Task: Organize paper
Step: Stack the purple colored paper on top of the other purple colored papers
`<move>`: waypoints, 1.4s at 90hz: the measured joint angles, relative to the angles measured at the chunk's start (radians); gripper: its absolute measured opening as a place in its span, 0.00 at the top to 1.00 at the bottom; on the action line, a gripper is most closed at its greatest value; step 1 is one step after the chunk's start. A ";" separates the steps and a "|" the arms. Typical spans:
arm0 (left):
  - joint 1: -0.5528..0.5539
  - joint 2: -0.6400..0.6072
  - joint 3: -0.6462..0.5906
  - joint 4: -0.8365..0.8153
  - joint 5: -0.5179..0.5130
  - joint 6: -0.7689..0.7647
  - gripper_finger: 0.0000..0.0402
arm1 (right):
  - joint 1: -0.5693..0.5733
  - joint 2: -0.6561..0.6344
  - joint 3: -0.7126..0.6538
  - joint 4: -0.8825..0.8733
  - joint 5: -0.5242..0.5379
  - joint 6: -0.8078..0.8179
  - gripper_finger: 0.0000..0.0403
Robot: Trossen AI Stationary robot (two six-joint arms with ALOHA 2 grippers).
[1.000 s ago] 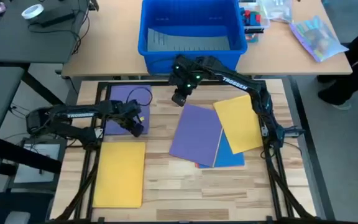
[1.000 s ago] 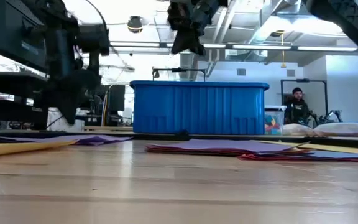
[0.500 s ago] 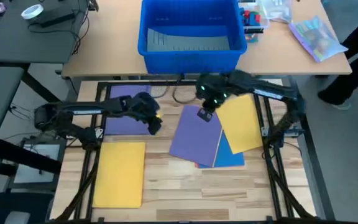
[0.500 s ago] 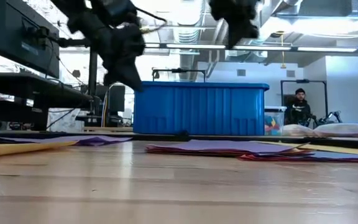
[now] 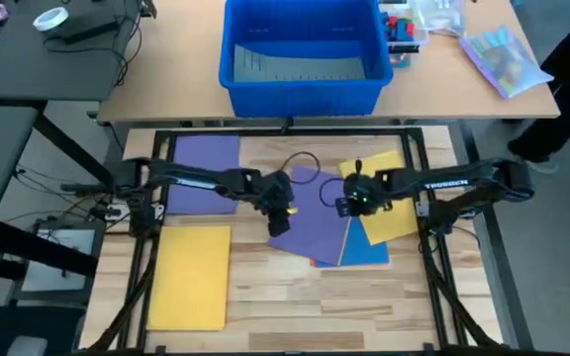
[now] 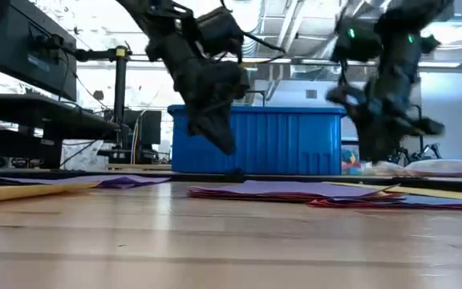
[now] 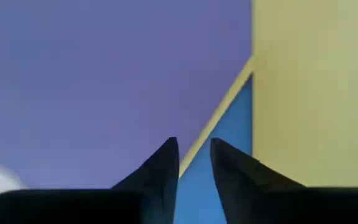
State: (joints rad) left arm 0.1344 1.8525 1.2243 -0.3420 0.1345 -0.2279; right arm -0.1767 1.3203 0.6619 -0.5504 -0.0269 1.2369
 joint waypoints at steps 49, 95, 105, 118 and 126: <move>-0.001 0.126 0.011 0.020 0.003 0.032 1.00 | 0.034 0.109 -0.083 0.215 0.005 0.076 0.76; -0.003 0.128 0.009 0.029 0.043 0.074 1.00 | 0.021 0.109 -0.087 0.300 -0.007 -0.090 0.76; -0.004 0.129 0.009 0.033 0.043 0.074 1.00 | 0.010 0.109 -0.087 0.298 -0.005 -0.135 0.76; -0.004 0.129 0.008 0.049 0.043 0.074 1.00 | 0.008 0.109 -0.087 0.296 0.000 -0.064 0.76; -0.004 0.130 0.008 0.055 0.043 0.074 1.00 | 0.008 0.109 -0.087 0.297 -0.004 -0.055 0.76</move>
State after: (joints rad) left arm 0.1303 1.9823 1.2324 -0.2871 0.1780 -0.1535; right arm -0.1688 1.4292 0.5751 -0.2535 -0.0310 1.1818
